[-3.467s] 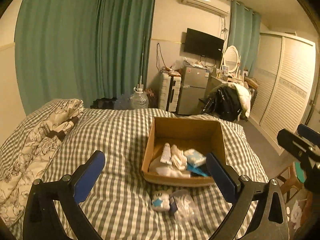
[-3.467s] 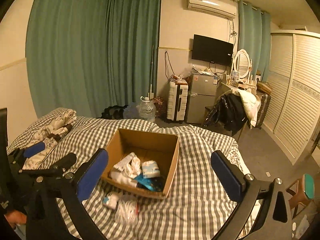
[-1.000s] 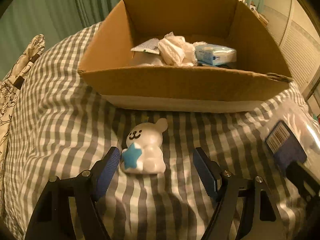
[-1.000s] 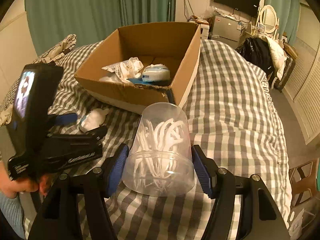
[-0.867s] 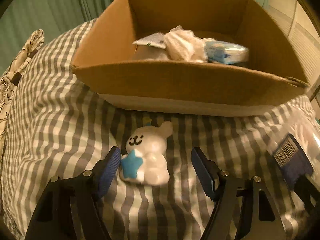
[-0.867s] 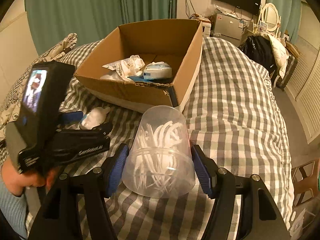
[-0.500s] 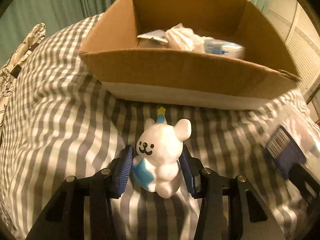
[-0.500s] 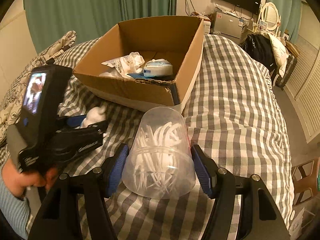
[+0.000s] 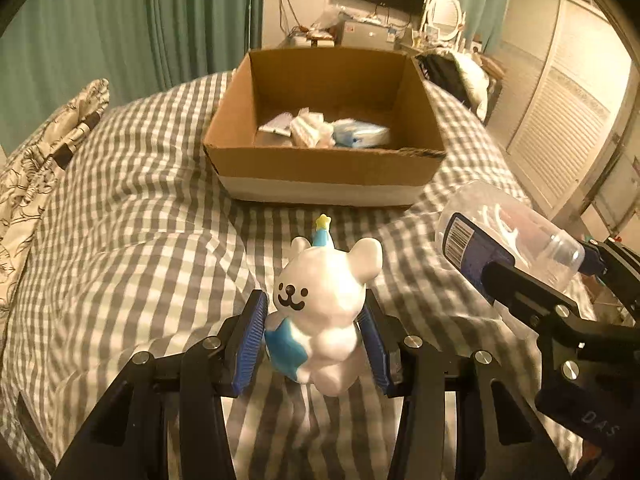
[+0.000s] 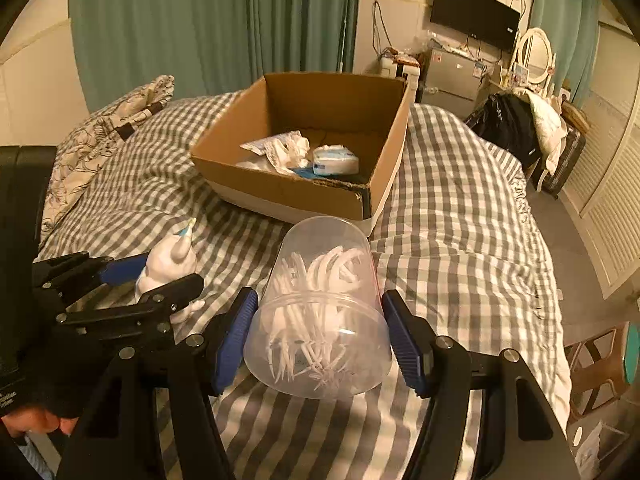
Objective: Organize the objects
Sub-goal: 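Lift the bear figurine and swab cup and carry them toward the box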
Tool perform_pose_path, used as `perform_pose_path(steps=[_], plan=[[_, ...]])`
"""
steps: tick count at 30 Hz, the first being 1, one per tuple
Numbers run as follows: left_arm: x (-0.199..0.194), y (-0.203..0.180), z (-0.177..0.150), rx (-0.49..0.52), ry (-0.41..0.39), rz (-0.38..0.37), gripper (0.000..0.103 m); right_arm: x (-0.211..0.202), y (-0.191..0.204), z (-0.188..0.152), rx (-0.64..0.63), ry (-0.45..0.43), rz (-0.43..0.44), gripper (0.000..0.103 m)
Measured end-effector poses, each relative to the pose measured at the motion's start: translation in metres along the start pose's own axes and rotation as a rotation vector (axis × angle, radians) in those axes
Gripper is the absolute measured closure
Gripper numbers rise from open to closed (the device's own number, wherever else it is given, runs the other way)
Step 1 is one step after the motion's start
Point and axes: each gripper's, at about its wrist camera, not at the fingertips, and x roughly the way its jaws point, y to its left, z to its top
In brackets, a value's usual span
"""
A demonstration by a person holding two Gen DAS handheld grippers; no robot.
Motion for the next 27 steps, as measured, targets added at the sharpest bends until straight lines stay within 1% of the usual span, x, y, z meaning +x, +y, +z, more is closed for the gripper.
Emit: perform_pose_path(steps=[7, 11, 14, 18, 21, 27], plan=[[-0.043, -0.003, -0.003, -0.006, -0.074, -0.011, 0.056, -0.047, 0.005, 0.001, -0.007, -0.071, -0.016, 0.040], [-0.070, -0.004, 0.005, 0.006, -0.131, 0.005, 0.056, -0.072, 0.007, 0.007, -0.017, -0.117, -0.029, 0.040], [-0.087, -0.005, 0.014, 0.019, -0.170, 0.008, 0.056, -0.087, 0.006, 0.012, -0.016, -0.152, -0.018, 0.040], [-0.104, -0.005, 0.032, 0.027, -0.226, 0.014, 0.056, -0.100, 0.007, 0.027, -0.029, -0.202, -0.013, 0.040], [-0.113, -0.003, 0.052, 0.030, -0.268, 0.021, 0.056, -0.104, 0.006, 0.043, -0.035, -0.236, -0.006, 0.040], [-0.110, 0.003, 0.096, 0.033, -0.325, 0.038, 0.056, -0.104, 0.003, 0.085, -0.052, -0.300, -0.003, 0.040]])
